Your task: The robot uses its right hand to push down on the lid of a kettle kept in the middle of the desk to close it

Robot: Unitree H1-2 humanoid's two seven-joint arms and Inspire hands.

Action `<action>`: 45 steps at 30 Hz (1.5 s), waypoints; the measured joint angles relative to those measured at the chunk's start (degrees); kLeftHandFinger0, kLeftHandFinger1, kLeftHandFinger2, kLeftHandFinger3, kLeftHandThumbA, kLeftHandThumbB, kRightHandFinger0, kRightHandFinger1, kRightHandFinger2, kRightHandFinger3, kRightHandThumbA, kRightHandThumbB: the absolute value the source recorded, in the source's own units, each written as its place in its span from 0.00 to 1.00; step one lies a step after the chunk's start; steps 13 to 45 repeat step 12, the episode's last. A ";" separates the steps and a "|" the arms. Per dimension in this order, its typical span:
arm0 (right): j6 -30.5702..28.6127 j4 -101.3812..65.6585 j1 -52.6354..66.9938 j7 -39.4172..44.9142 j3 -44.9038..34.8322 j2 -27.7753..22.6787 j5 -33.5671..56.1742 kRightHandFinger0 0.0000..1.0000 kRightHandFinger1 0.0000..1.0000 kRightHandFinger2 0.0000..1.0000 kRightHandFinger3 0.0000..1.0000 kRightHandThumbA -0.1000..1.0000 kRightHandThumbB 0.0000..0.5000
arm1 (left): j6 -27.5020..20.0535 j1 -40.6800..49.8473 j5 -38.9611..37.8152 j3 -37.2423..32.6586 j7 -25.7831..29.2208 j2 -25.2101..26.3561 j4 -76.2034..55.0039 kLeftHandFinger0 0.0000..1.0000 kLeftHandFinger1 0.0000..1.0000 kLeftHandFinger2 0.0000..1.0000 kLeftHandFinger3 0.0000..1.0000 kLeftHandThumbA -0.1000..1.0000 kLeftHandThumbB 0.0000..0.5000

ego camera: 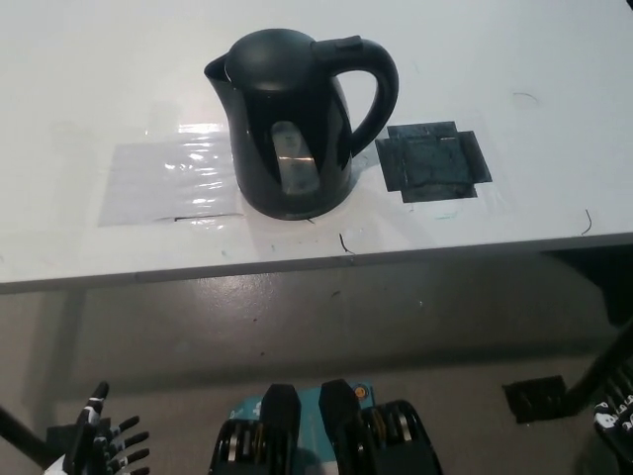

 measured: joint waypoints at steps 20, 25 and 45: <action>4.12 -10.09 0.75 -0.80 -0.47 1.72 0.98 1.00 1.00 1.00 1.00 0.31 0.00 | 0.00 0.05 -0.25 -0.10 0.11 0.01 -0.06 1.00 1.00 1.00 1.00 1.00 0.17; 4.12 -10.09 0.75 -0.80 -0.47 1.72 0.98 1.00 1.00 1.00 1.00 0.31 0.00 | 0.00 0.05 -0.25 -0.10 0.11 0.01 -0.06 1.00 1.00 1.00 1.00 1.00 0.17; 4.12 -10.09 0.75 -0.80 -0.47 1.72 0.98 1.00 1.00 1.00 1.00 0.31 0.00 | 0.00 0.05 -0.25 -0.10 0.11 0.01 -0.06 1.00 1.00 1.00 1.00 1.00 0.17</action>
